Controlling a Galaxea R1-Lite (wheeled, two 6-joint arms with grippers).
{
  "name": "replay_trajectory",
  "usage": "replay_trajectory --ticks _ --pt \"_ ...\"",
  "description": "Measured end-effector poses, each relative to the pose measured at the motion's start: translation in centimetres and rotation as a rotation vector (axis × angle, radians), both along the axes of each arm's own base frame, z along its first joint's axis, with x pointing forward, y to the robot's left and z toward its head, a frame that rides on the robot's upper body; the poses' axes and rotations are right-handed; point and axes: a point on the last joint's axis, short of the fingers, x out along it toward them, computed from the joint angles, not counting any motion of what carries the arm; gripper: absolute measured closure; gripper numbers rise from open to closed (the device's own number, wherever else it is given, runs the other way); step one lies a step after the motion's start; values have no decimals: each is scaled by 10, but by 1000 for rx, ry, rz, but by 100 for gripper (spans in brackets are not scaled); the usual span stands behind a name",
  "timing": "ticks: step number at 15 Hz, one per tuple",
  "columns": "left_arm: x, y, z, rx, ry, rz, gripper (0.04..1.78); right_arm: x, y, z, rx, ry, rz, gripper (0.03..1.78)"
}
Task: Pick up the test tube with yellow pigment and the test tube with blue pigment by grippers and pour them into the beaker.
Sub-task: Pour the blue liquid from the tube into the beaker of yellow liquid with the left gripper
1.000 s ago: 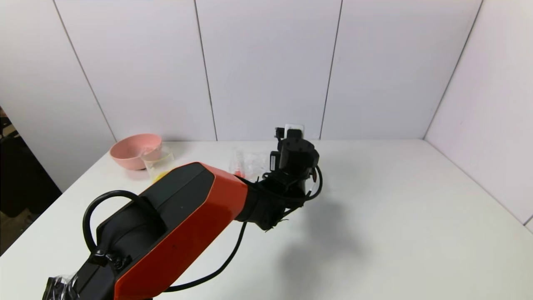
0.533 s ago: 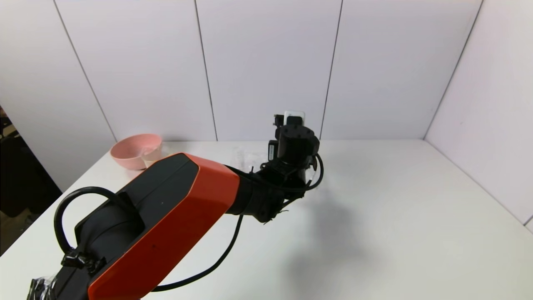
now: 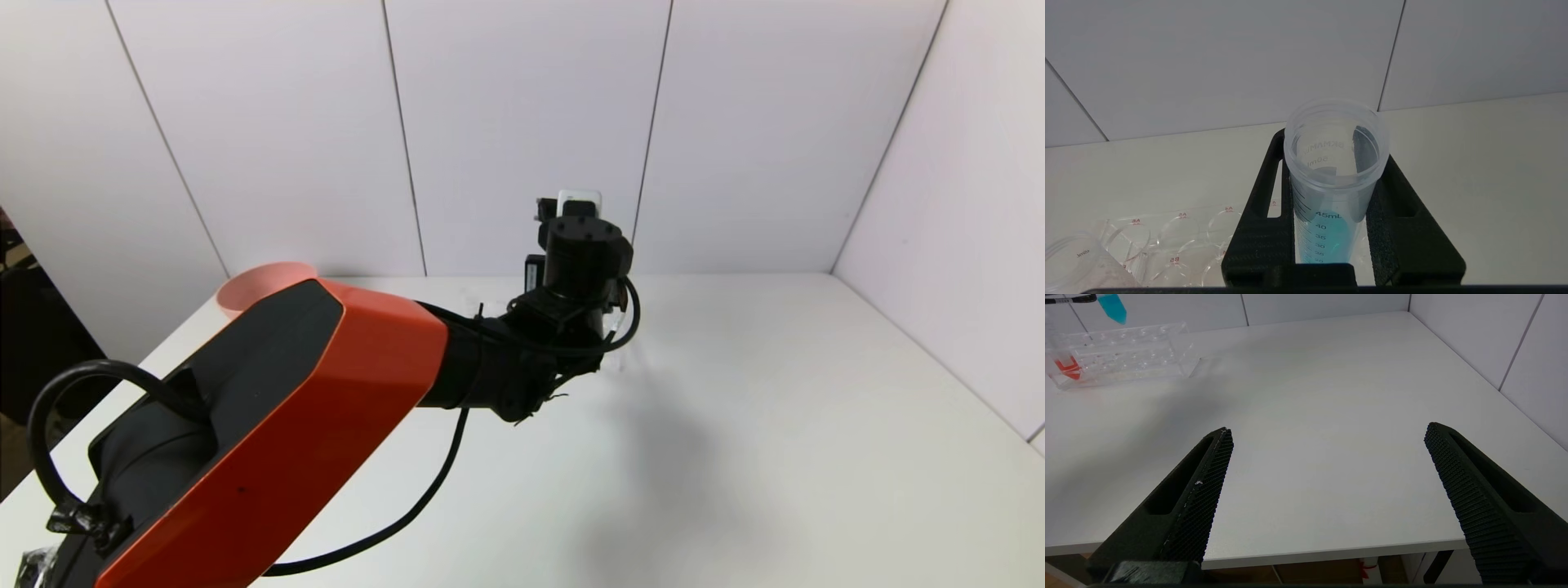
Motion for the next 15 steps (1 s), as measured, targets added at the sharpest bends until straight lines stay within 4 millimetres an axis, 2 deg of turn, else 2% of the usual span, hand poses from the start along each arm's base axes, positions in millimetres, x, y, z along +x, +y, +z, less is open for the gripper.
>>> replay_trajectory --ticks 4,7,11,15 --pt "-8 8 23 -14 -14 7 132 0 0 0 0 0 0 10" --pt "-11 23 48 -34 -35 35 132 0 0 0 0 0 0 10" --pt "-2 64 81 -66 -73 114 132 0 0 0 0 0 0 10" --pt "3 109 98 -70 -86 195 132 0 0 0 0 0 0 10"
